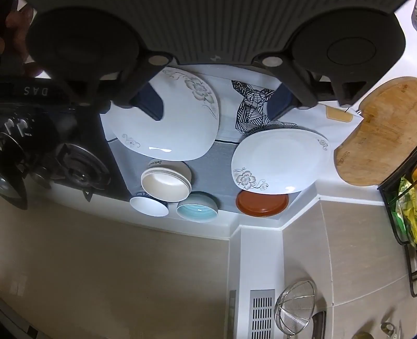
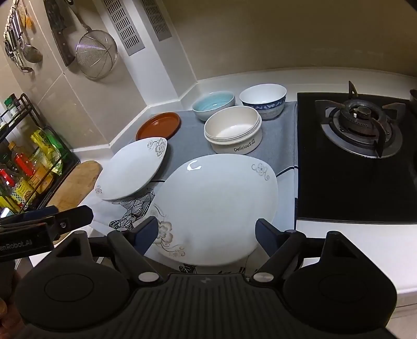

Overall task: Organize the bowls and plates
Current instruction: 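Move both grippers toward the white flower-print plate beside the cutting board, then close both grippers on opposite edges of the white flower-print plate and lift it, then carry the lifted plate with both grippers toward the other white plate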

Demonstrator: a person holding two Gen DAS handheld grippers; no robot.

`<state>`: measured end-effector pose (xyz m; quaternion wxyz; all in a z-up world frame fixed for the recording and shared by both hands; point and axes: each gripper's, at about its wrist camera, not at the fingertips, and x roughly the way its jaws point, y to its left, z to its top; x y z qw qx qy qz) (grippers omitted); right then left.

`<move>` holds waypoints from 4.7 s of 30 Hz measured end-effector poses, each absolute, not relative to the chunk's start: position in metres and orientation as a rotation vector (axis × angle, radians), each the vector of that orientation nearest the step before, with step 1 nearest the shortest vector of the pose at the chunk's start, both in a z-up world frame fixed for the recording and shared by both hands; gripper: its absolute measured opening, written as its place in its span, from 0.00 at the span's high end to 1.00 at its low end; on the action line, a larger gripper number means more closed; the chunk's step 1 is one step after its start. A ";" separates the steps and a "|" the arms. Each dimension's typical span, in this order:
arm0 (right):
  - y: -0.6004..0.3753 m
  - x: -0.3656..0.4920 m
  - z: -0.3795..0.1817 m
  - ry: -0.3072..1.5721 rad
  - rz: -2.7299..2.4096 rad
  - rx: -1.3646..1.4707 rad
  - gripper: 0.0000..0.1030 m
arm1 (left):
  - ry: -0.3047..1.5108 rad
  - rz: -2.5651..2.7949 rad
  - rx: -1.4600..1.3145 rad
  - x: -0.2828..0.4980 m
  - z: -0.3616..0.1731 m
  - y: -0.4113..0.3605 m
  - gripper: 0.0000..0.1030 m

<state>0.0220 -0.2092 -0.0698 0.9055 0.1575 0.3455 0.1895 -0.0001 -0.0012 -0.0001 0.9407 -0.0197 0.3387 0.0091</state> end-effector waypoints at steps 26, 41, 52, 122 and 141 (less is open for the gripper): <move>-0.151 0.069 -0.043 0.735 0.291 0.258 0.25 | 0.674 -0.136 0.007 0.063 -0.024 0.056 0.21; -0.113 0.085 -0.035 0.741 0.270 0.224 0.38 | 0.706 -0.254 -0.019 0.070 -0.025 0.082 0.40; -0.095 0.093 -0.043 0.766 0.250 0.258 0.58 | 0.689 -0.248 0.001 0.072 -0.028 0.106 0.48; 0.018 0.275 -0.098 0.911 0.334 0.123 0.84 | 0.880 0.053 -0.195 0.180 -0.108 0.233 0.73; 0.010 0.264 -0.100 0.964 0.385 0.126 0.81 | 0.865 0.018 -0.202 0.165 -0.105 0.246 0.73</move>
